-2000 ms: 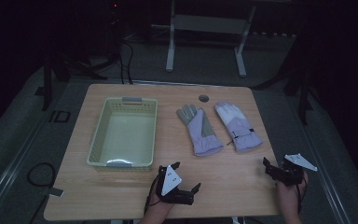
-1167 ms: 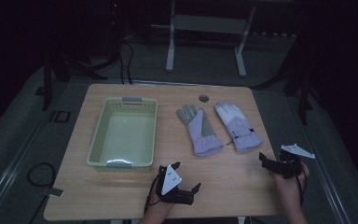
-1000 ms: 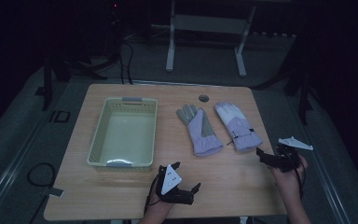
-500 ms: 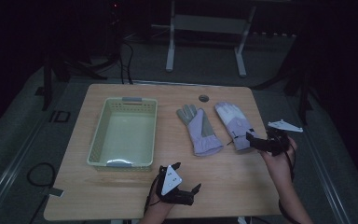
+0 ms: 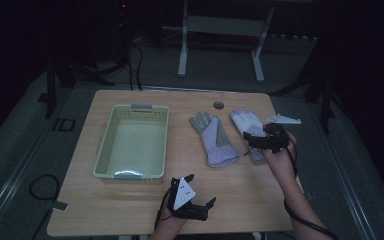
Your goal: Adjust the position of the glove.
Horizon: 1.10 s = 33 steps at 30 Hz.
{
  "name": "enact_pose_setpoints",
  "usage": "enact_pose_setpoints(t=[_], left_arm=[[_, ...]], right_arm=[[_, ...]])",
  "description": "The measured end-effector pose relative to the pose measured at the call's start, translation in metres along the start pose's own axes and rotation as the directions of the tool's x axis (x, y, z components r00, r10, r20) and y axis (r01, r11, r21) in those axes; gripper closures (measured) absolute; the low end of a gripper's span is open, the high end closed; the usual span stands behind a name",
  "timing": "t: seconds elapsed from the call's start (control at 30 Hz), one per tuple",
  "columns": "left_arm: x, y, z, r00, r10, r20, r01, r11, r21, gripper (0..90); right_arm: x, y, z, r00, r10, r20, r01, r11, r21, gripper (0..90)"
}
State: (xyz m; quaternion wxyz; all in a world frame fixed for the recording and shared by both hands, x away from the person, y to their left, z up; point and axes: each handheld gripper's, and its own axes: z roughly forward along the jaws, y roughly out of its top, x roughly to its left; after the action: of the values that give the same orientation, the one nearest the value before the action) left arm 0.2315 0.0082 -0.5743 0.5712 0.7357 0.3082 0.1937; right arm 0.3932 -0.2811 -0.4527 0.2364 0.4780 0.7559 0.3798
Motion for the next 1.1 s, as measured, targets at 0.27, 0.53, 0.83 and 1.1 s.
enact_pose_setpoints(t=[0.27,0.53,0.83,1.1], left_arm=[[0.0,0.0,0.0,1.0,-0.001,0.002,0.001,1.0,-0.001,0.1],[0.0,0.0,0.0,1.0,-0.001,0.006,0.001,1.0,0.0,0.1],[0.0,0.0,0.0,1.0,-0.002,0.009,0.002,1.0,0.0,0.1],[0.0,0.0,0.0,0.9999,-0.004,0.013,0.004,1.0,0.0,0.1]], right_arm=[[0.022,0.014,0.025,0.9965,-0.044,-0.071,0.046,0.998,0.036,13.7],[0.04,0.018,0.058,0.9902,-0.049,-0.131,0.06,0.995,0.085,15.7],[0.049,0.017,0.096,0.9888,-0.048,-0.141,0.072,0.983,0.169,20.5],[0.047,0.014,0.123,0.9928,-0.016,-0.119,0.044,0.971,0.236,30.3]])
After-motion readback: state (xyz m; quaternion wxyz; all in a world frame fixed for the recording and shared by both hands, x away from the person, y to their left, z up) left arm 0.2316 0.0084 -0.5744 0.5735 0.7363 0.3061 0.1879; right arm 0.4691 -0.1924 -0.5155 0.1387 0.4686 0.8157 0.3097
